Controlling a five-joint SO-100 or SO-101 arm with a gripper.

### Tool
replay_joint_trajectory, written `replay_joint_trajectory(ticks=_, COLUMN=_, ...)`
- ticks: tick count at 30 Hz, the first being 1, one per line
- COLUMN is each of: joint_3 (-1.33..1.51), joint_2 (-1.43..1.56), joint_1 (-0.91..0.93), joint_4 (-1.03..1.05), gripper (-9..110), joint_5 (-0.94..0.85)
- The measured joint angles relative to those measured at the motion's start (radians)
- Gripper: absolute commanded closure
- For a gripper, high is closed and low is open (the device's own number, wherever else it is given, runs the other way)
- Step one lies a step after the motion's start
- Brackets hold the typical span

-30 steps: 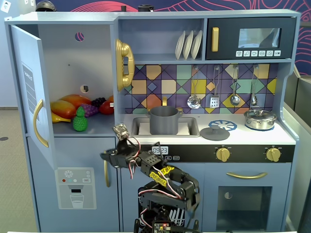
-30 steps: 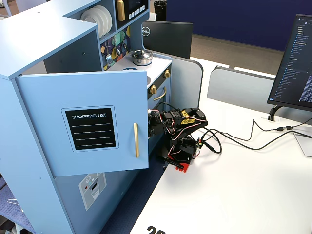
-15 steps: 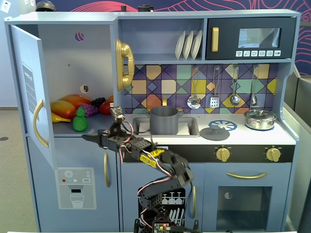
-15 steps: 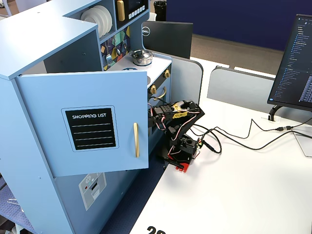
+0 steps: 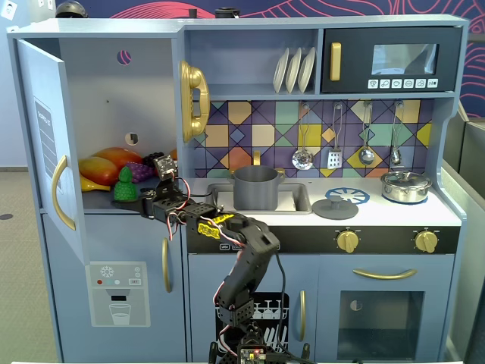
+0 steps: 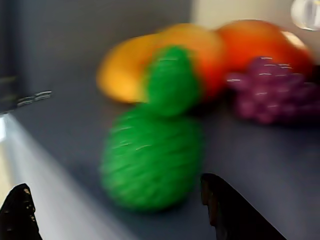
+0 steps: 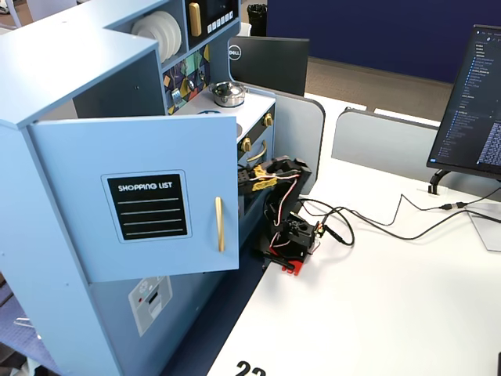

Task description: Pick up the green pineapple from the left cabinet and place it in the gray recipient

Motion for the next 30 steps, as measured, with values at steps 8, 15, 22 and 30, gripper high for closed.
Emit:
replay_joint_trajectory(ticks=8, joint_3=-0.101, joint_2=-0.14, joint_1=0.015, joint_4=-0.063, gripper=64, joint_5=0.044)
replay_joint_trajectory(ticks=15, joint_3=-0.196, joint_2=-0.256, joint_1=0.017, joint_4=-0.069, gripper=69, joint_5=0.046)
replay_joint_trajectory(ticks=22, joint_3=-0.319, joint_2=-0.353, joint_1=0.003, joint_4=-0.086, gripper=101, joint_5=0.011)
replay_joint_trajectory(ticks=30, joint_3=-0.278, joint_2=-0.229, joint_1=-0.044, joint_4=-0.08, gripper=101, joint_5=-0.092)
